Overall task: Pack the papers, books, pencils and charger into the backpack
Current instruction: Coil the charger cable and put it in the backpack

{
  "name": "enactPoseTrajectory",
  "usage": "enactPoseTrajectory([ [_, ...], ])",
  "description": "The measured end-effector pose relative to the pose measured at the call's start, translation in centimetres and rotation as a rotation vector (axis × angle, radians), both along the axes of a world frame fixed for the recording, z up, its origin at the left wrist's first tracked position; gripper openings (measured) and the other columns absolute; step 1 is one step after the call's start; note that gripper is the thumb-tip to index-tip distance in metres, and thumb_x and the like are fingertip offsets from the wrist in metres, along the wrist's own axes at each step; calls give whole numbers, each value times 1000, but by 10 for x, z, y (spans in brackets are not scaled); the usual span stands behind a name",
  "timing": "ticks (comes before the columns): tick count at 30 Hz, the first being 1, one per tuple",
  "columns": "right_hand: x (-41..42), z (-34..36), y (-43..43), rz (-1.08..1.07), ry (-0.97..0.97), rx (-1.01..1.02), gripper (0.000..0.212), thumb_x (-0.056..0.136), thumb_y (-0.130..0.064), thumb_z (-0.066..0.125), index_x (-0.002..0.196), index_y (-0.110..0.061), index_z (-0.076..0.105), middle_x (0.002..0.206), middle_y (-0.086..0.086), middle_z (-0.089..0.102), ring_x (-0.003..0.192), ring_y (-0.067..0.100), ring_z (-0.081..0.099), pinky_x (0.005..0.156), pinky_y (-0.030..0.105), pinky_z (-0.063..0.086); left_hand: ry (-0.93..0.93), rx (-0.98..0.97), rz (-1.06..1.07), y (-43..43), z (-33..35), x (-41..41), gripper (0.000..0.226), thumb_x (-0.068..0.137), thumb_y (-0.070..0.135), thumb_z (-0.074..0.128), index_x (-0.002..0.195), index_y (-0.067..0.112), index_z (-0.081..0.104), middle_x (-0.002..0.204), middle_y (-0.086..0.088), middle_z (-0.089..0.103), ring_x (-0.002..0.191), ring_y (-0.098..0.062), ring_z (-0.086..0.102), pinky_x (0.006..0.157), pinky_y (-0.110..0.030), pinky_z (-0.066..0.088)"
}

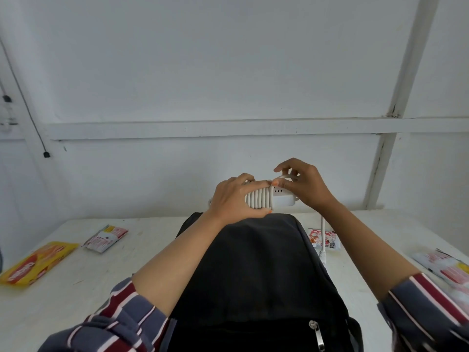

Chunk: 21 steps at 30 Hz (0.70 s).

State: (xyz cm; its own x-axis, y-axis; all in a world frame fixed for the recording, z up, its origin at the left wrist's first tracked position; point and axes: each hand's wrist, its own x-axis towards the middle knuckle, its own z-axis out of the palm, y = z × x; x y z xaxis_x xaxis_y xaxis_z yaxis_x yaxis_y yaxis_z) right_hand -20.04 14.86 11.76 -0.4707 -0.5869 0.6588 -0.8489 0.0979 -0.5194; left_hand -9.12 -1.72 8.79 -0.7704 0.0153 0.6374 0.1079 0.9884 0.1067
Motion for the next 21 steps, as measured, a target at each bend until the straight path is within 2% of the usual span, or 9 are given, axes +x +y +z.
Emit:
enactPoseTrajectory([
  [4, -6, -1, -4, 43, -249, 49, 11, 83, -25, 67, 90, -17, 67, 95, 4, 64, 83, 16, 58, 68, 20, 45, 41, -33, -3, -3, 3, 0, 67, 64, 67, 52, 118, 29, 62, 101, -4, 63, 81, -22, 62, 67, -35, 49],
  [5, -6, -1, -4, 65, -319, 95, 16, 85, -29, 63, 93, -15, 68, 97, 7, 66, 86, 19, 60, 69, 24, 46, 45, -52, -2, -3, 3, 1, 67, 64, 67, 53, 118, 29, 62, 101, -4, 63, 81, -22, 62, 68, -35, 49],
  [7, -7, 1, -2, 77, -399, 239, 29, 89, -35, 56, 98, -11, 67, 96, 7, 67, 82, 18, 59, 64, 21, 46, 20, -58, 3, -2, 4, 3, 72, 65, 66, 60, 127, 28, 56, 107, -3, 63, 87, -22, 62, 74, -37, 49],
  [9, -7, 3, -1, 65, -447, 374, 33, 91, -40, 51, 84, -11, 66, 73, -5, 66, 64, 7, 55, 54, 14, 41, 12, -30, 10, -1, 4, 4, 83, 64, 64, 67, 134, 23, 48, 115, -3, 63, 95, -22, 62, 82, -39, 48],
  [11, -9, 3, -2, 78, -519, 416, 41, 92, -39, 50, 63, -11, 56, 44, -12, 52, 42, 0, 46, 46, 11, 36, 65, -74, 5, 1, 0, 4, 85, 63, 68, 60, 132, 19, 51, 111, -3, 65, 91, -21, 64, 77, -39, 51],
  [14, -10, 3, -4, 101, -538, 351, 42, 91, -34, 54, 56, -13, 53, 38, -11, 47, 37, 0, 43, 43, 11, 34, 132, -102, 28, -1, -2, 1, 86, 61, 70, 56, 128, 17, 55, 110, -5, 65, 89, -23, 65, 74, -40, 52],
  [17, -10, -1, -4, 126, -509, 263, 26, 87, -31, 60, 70, -13, 67, 55, -6, 61, 52, 6, 52, 50, 15, 38, -8, -108, 77, 4, 6, 3, 91, 63, 68, 65, 138, 21, 45, 127, -5, 54, 110, -26, 54, 91, -43, 41],
  [19, -11, -7, -4, 135, -504, 204, 29, 80, -35, 64, 89, -9, 72, 83, 13, 71, 71, 28, 60, 62, 27, 46, -145, -124, 132, 6, 10, 3, 94, 65, 68, 66, 143, 28, 33, 136, -1, 42, 121, -22, 42, 100, -38, 30],
  [21, -11, -12, -4, 150, -496, 158, 34, 76, -37, 65, 95, -9, 72, 95, 18, 70, 87, 39, 62, 73, 42, 50, -180, -127, 162, 7, 11, 3, 92, 64, 71, 64, 142, 31, 33, 137, 2, 38, 123, -18, 38, 102, -35, 27],
])
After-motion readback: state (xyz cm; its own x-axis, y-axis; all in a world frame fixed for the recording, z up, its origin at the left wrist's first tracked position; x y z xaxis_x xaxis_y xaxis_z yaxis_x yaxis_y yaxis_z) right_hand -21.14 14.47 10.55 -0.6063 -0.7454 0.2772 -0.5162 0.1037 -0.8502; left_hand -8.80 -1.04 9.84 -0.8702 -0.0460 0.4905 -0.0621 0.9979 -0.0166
